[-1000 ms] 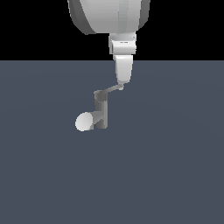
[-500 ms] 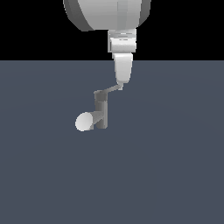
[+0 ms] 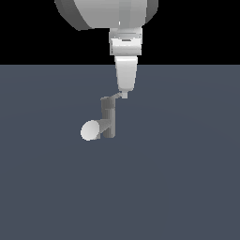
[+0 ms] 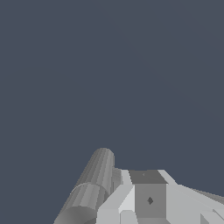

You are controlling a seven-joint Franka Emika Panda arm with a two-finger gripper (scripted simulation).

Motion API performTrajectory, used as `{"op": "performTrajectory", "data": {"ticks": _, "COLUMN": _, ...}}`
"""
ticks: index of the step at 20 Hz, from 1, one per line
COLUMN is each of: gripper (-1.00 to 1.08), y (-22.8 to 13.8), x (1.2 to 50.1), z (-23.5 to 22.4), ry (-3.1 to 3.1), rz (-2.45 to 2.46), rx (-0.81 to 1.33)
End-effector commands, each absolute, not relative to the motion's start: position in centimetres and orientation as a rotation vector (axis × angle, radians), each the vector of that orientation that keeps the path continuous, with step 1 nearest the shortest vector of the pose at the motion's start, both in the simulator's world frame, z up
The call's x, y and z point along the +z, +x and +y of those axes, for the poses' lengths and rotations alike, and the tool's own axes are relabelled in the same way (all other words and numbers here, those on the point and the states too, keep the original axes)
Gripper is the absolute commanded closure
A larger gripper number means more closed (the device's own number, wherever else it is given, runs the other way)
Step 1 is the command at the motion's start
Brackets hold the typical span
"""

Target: Turn on the faucet by rotating a designated handle.

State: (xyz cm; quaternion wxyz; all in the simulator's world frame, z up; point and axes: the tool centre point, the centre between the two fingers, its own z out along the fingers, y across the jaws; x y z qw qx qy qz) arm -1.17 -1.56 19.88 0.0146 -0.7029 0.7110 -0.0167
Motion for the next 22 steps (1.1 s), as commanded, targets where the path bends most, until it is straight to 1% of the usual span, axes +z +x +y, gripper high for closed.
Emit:
{"op": "performTrajectory", "data": {"ticks": 1, "gripper": 1.08, "y": -3.0, "x": 18.5, "z": -0.3, "ry": -2.216, "rz": 2.219, "rx": -0.008}}
{"op": "performTrajectory", "data": {"ticks": 5, "gripper": 1.08, "y": -4.5, "x": 18.2, "z": 0.5, "ry": -2.217, "rz": 2.226, "rx": 0.000}}
{"op": "performTrajectory", "data": {"ticks": 6, "gripper": 1.08, "y": -4.5, "x": 18.2, "z": 0.5, "ry": -2.217, "rz": 2.226, "rx": 0.000}}
{"op": "performTrajectory", "data": {"ticks": 7, "gripper": 1.08, "y": -3.1, "x": 19.7, "z": -0.5, "ry": -2.184, "rz": 2.222, "rx": -0.044}}
{"op": "performTrajectory", "data": {"ticks": 20, "gripper": 1.08, "y": -4.9, "x": 18.2, "z": 7.6, "ry": -2.217, "rz": 2.226, "rx": 0.000}}
{"op": "performTrajectory", "data": {"ticks": 21, "gripper": 1.08, "y": -4.9, "x": 18.2, "z": 7.6, "ry": -2.217, "rz": 2.226, "rx": 0.000}}
{"op": "performTrajectory", "data": {"ticks": 22, "gripper": 1.08, "y": -3.7, "x": 19.7, "z": 4.4, "ry": -2.144, "rz": 2.264, "rx": -0.042}}
